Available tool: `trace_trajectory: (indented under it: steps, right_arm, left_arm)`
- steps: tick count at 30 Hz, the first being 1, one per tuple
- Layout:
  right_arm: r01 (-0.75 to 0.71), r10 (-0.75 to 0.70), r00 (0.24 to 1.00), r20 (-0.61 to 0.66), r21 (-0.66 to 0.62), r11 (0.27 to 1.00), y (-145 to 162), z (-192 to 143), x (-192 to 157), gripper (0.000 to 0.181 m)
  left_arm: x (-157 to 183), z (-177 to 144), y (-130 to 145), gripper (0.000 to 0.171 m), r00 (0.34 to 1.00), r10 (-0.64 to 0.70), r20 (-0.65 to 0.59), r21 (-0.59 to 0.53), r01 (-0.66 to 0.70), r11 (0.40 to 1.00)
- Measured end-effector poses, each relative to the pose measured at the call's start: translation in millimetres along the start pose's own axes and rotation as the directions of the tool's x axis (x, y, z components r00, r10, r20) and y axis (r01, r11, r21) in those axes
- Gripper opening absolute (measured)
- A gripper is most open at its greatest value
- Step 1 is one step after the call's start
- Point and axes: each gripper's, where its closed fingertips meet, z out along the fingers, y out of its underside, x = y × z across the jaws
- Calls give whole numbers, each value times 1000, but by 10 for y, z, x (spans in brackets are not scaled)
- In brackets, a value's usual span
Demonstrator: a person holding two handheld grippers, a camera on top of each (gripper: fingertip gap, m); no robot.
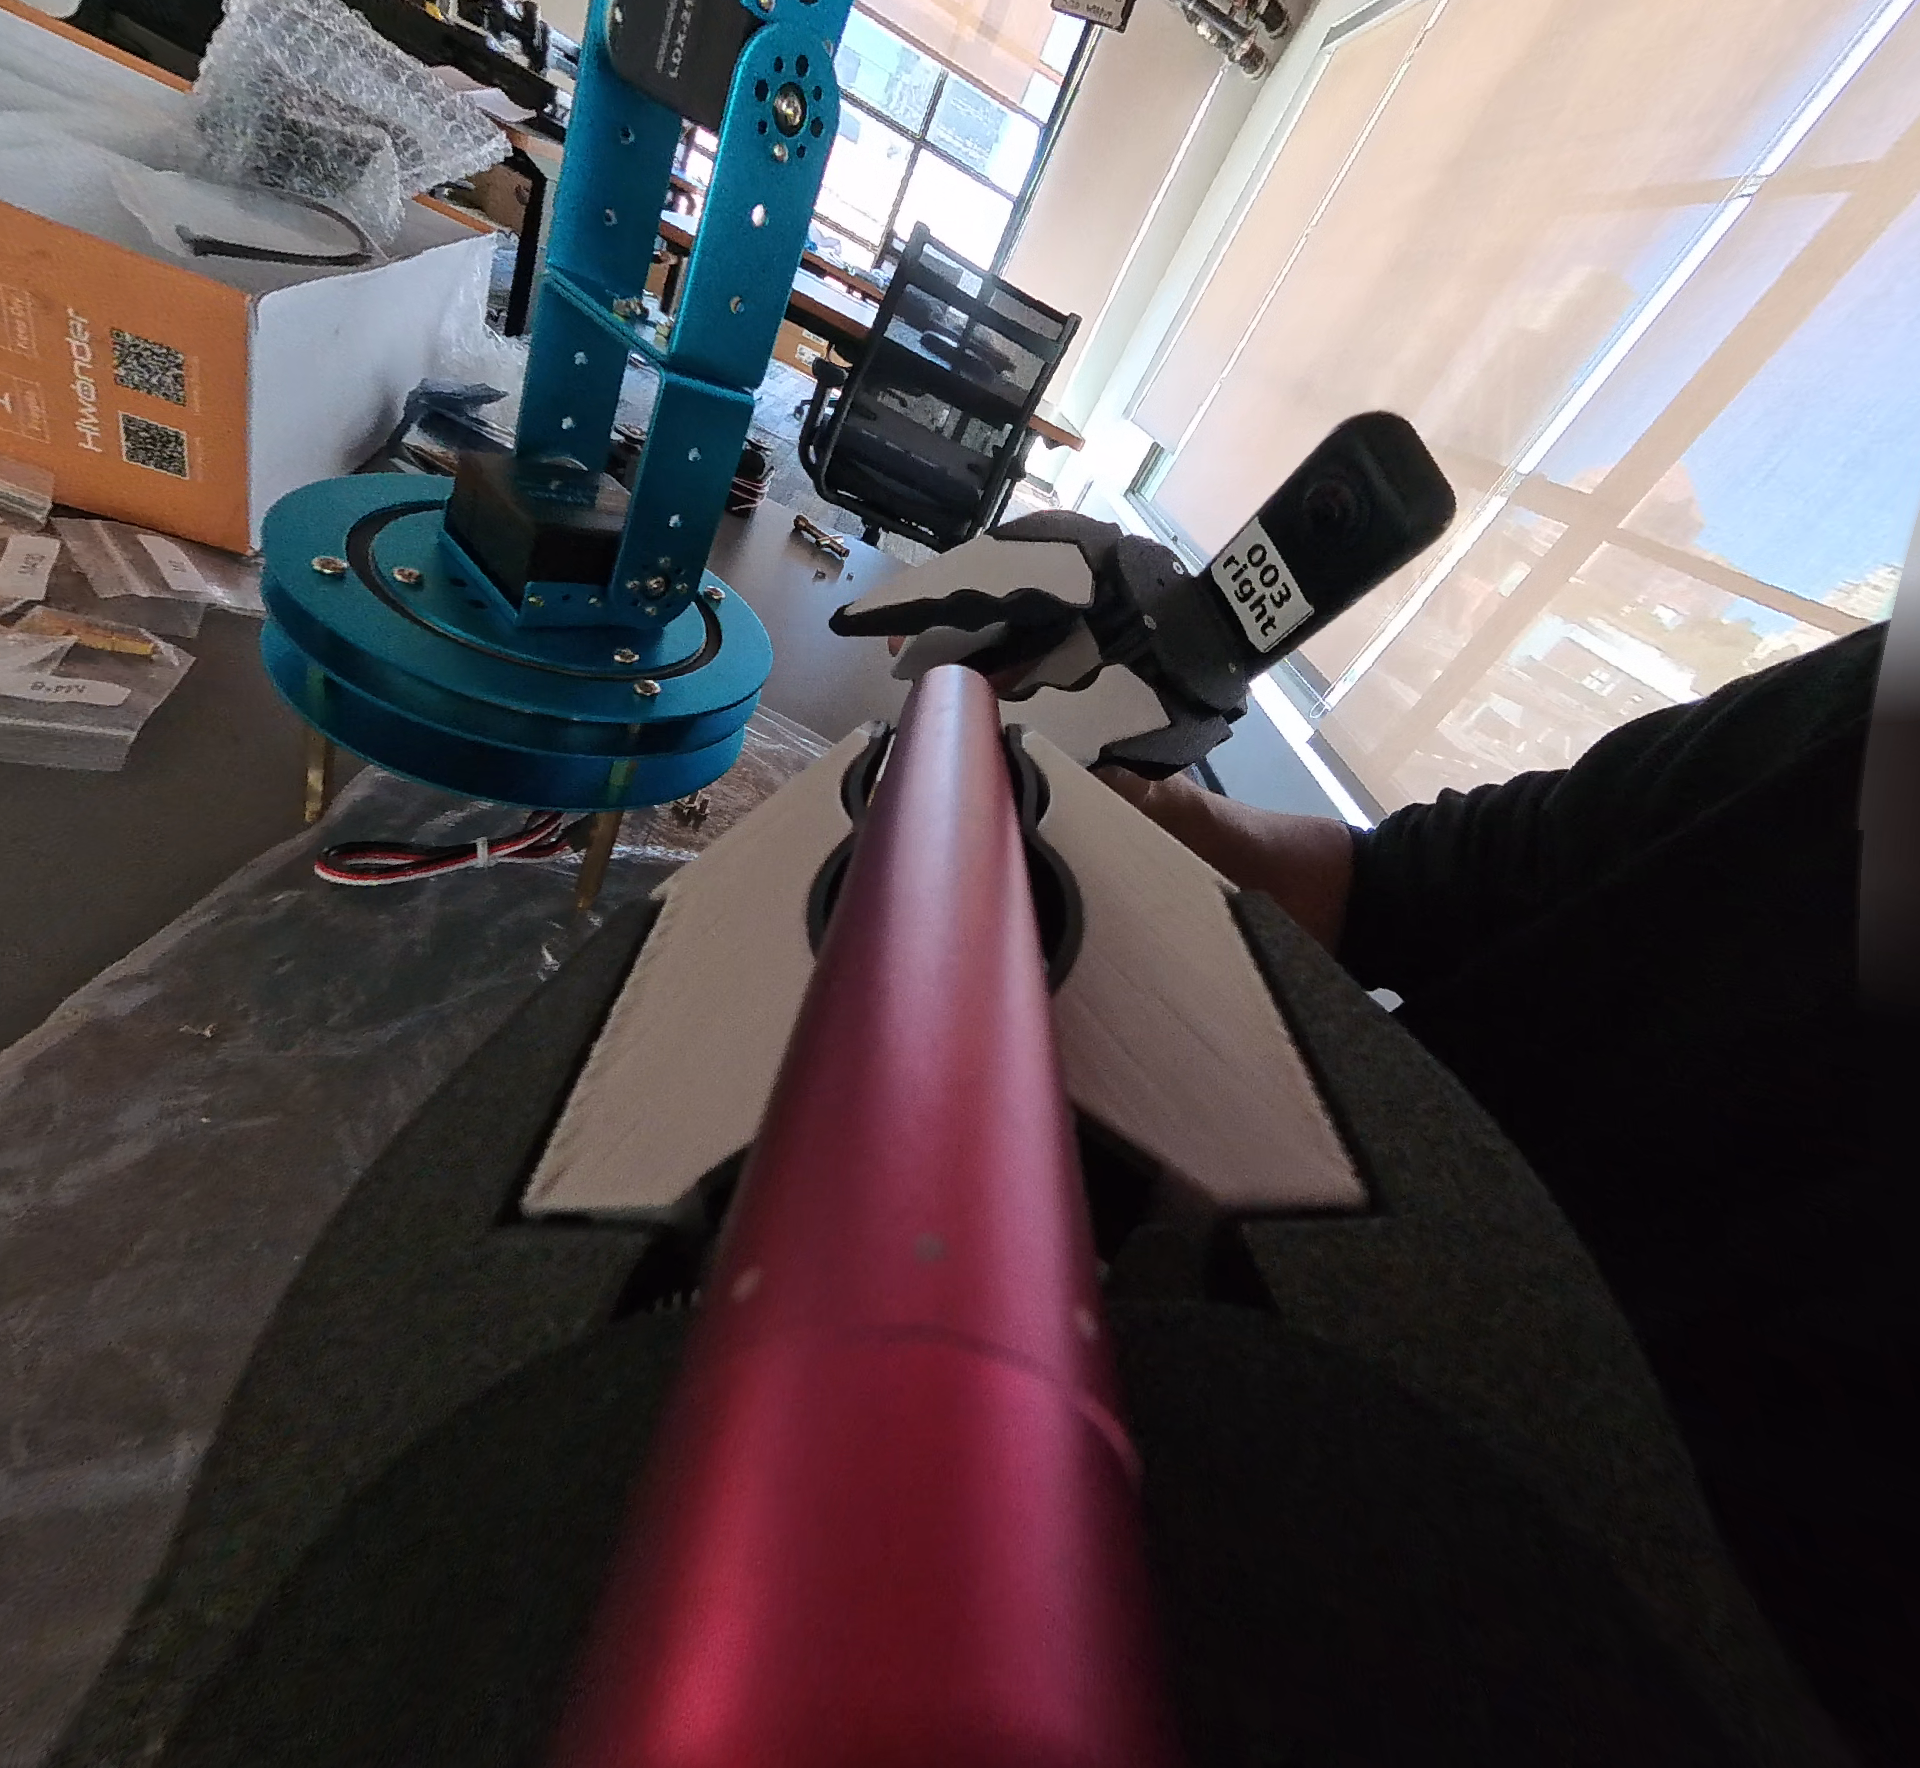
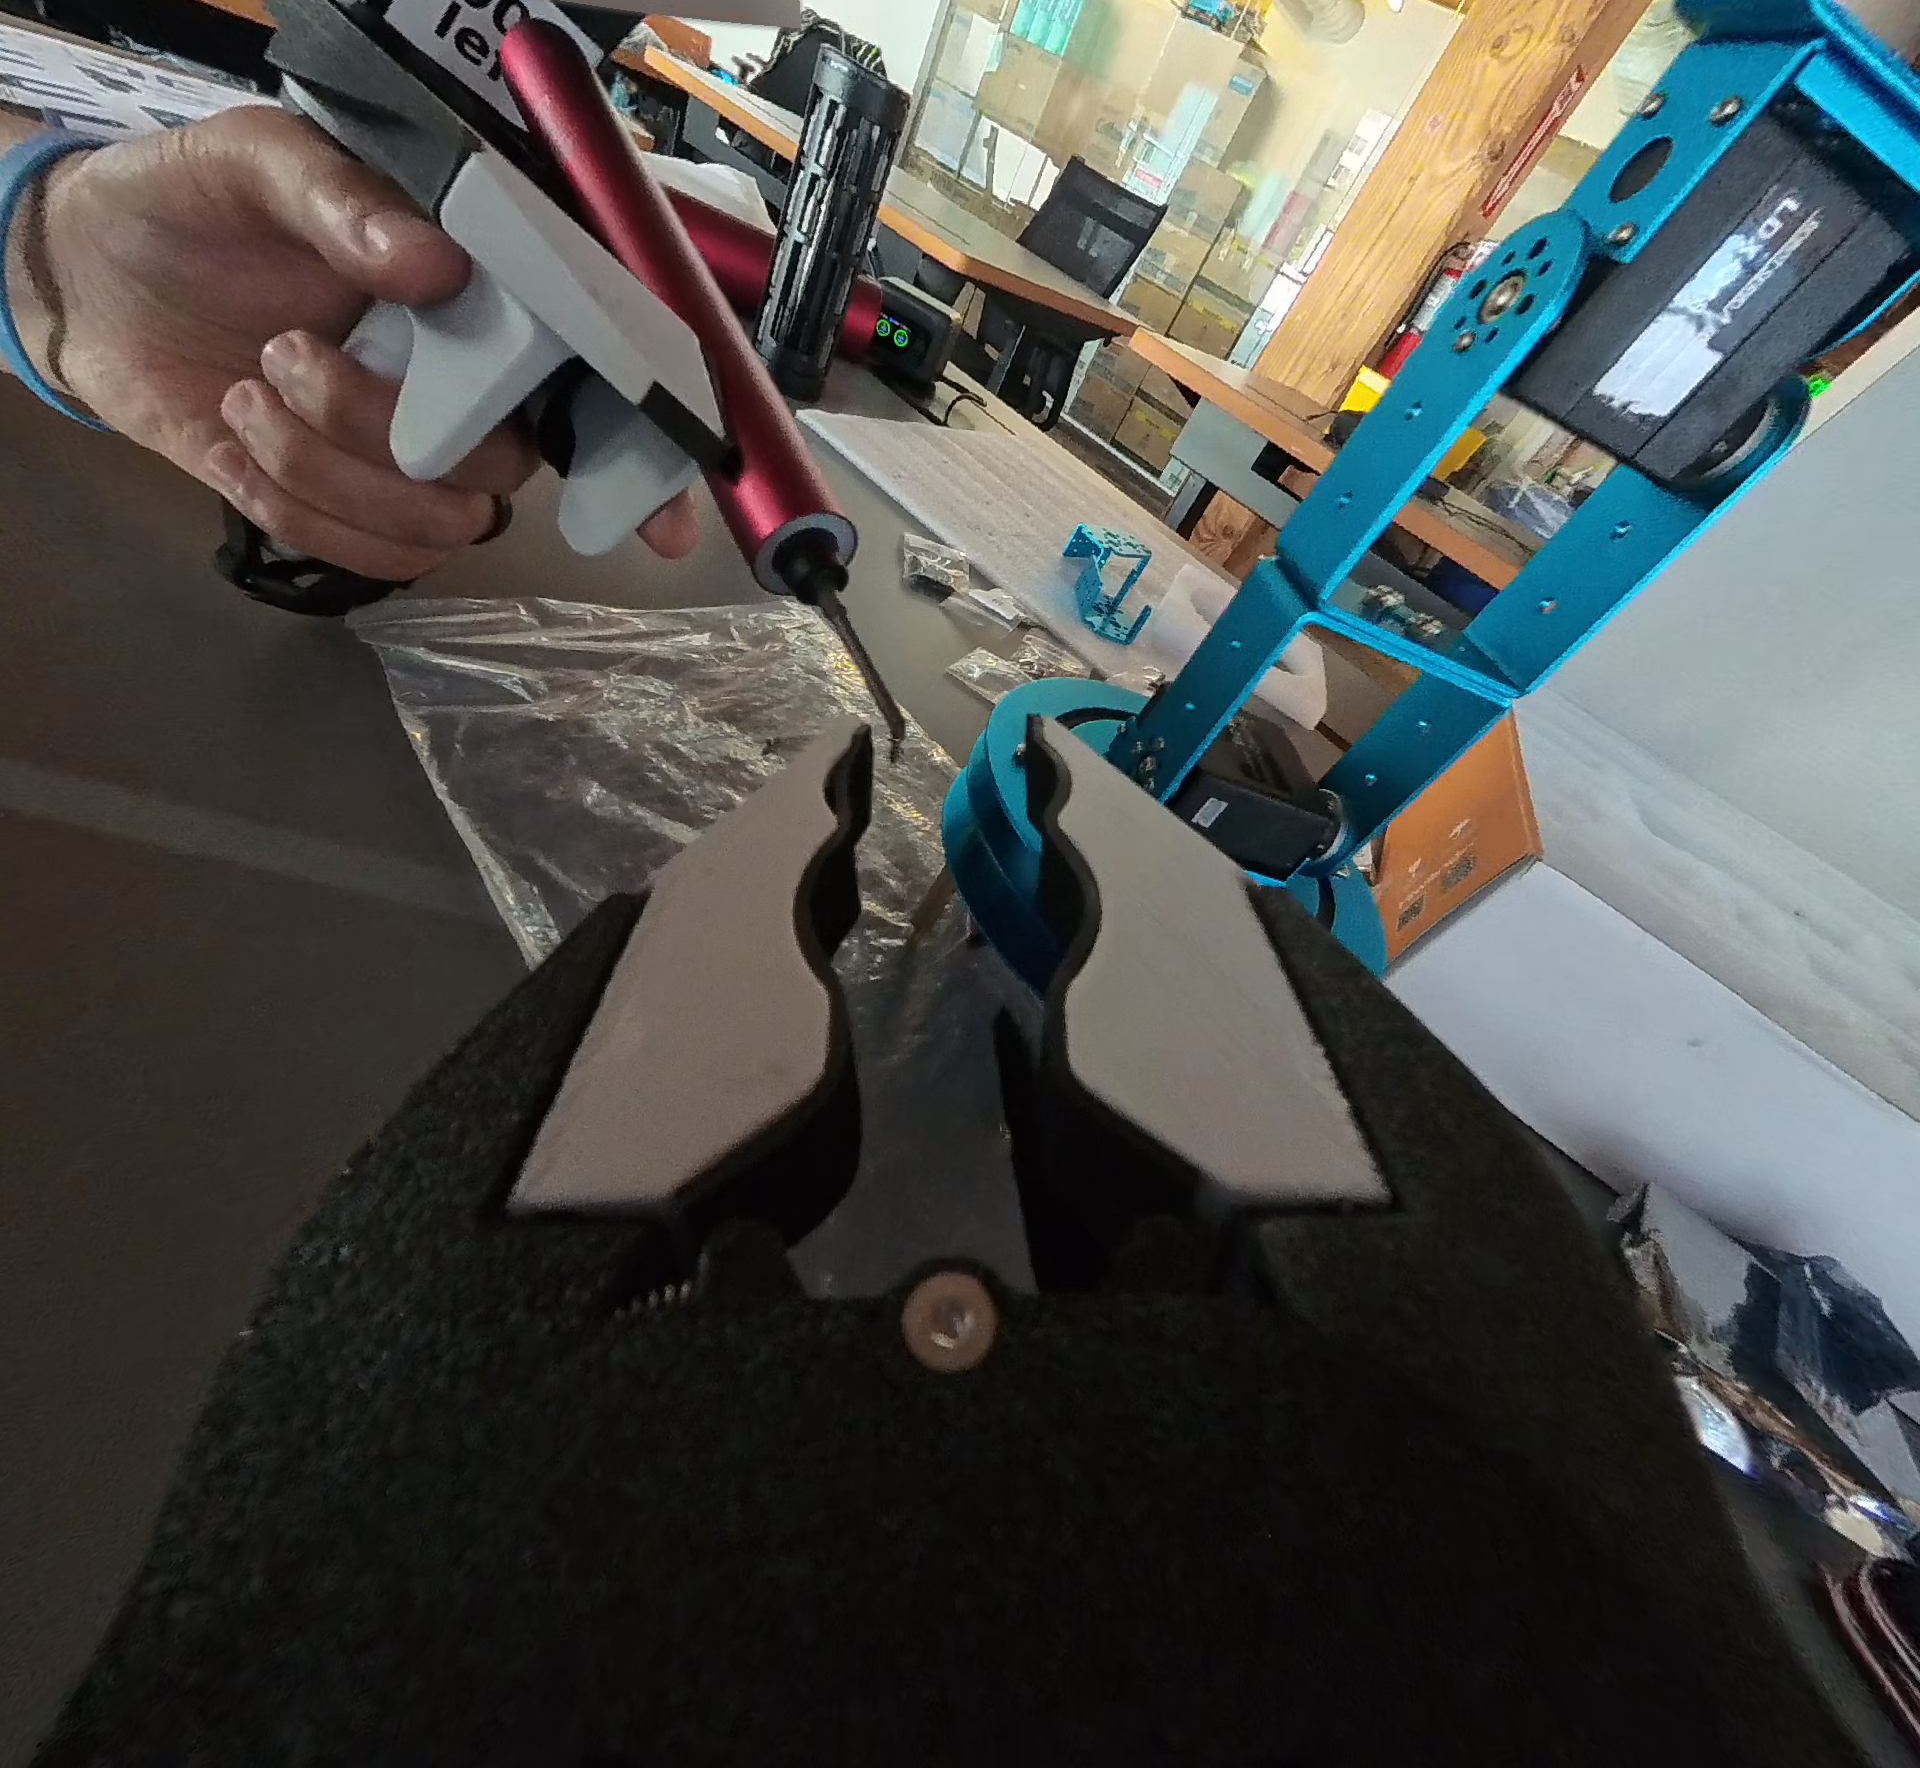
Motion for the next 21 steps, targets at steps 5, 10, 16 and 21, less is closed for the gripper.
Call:
trace_trajectory:
  steps: [5,10,16,21]
  right_arm:
    - [0,0,1000,-8,1,1000,10,-13,30,27]
    - [3,-3,1000,-12,1,1000,21,-27,44,27]
    - [15,-15,1000,-3,-1,1000,24,-27,21,26]
    - [21,-21,999,35,14,1000,8,-46,-42,21]
  left_arm:
    - [1,8,20,21,1000,11,1,-11,-11,1000]
    - [2,6,25,21,1000,16,1,-17,-16,1000]
    - [-2,5,31,21,999,33,9,-23,-32,999]
    - [1,0,24,21,998,55,15,-26,-54,998]
